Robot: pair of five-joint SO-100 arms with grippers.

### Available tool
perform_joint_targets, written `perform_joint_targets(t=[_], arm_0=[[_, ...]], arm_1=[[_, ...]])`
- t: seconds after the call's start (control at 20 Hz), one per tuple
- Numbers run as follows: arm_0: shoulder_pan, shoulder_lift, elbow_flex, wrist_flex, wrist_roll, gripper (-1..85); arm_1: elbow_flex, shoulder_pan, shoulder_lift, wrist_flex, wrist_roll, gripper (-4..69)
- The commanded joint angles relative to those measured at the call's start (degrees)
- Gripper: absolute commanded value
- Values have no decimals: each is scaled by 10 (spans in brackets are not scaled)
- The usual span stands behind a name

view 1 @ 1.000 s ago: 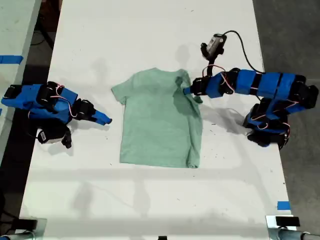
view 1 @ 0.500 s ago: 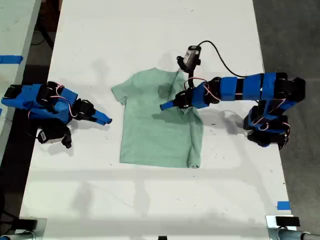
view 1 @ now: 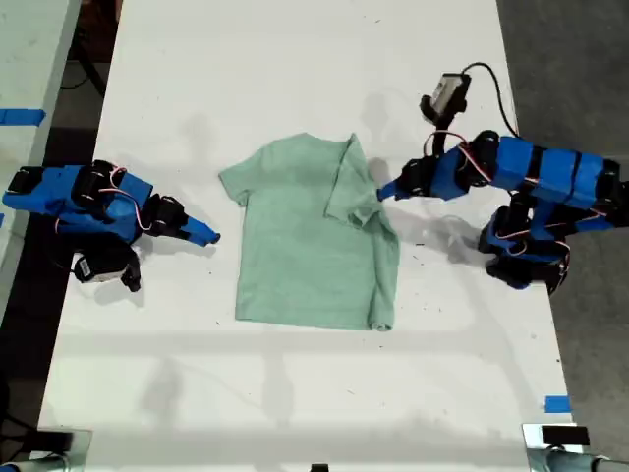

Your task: Fold t shirt

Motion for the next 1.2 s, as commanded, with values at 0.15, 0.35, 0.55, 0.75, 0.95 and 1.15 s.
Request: perform_joint_targets(t=[0.15,0.35,0.55,0.75,0.95,1.15], arm_0=[[-4,3,5,-11,1,113],[-4,3,5,-11,1,113],[-4,3,5,-11,1,113],[-4,3,6,-11,1,113],[-4,3,6,-11,1,113],[-4,3,6,-11,1,113]], arm_1=[[427,-50,604,71,97,93],[519,-69,596,-10,64,84],[518,-51,596,27,57,73],[518,-47,596,52,90,49],[518,-49,596,55,98,37],[518,-51,596,55,101,31]])
